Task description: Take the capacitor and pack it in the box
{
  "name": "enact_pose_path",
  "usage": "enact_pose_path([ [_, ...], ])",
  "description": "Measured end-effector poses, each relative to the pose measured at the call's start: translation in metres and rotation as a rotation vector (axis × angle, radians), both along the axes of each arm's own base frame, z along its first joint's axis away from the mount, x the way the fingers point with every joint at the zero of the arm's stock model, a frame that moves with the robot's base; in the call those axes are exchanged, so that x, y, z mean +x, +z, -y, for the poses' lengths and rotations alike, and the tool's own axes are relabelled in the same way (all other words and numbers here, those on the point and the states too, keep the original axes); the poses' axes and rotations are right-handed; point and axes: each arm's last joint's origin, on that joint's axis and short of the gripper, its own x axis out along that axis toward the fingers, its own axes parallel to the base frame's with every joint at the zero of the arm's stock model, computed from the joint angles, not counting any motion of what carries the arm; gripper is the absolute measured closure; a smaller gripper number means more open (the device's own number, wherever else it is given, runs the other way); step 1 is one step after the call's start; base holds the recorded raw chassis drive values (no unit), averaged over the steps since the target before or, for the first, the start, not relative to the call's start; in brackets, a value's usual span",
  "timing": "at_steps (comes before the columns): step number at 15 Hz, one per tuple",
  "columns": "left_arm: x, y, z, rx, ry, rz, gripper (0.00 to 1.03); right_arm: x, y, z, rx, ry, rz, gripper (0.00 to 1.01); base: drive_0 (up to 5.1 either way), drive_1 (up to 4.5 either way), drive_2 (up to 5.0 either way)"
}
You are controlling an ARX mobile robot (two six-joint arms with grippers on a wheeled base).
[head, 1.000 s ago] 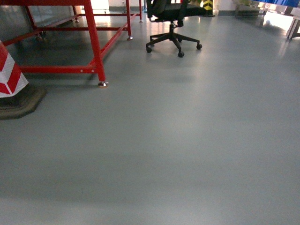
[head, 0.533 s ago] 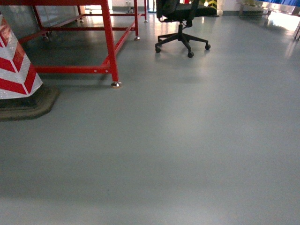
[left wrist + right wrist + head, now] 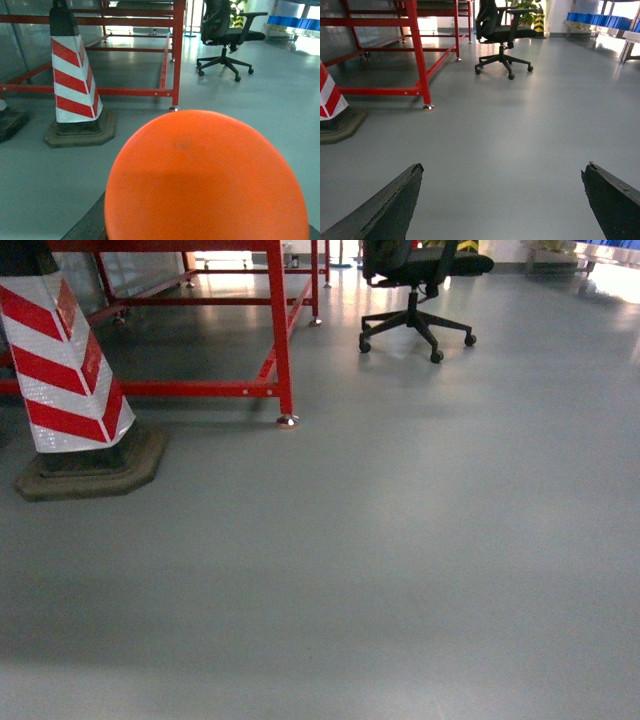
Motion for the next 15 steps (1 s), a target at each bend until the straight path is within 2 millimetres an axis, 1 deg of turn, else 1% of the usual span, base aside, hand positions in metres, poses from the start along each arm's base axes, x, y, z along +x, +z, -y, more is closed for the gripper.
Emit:
enact_pose_path([
  [15, 0.0, 0.0001, 0.0, 0.0, 0.0, 0.001, 0.59, 0.0, 0.0001, 0.0, 0.0, 0.0, 0.001, 0.03, -5.1, 2.36, 2.4],
])
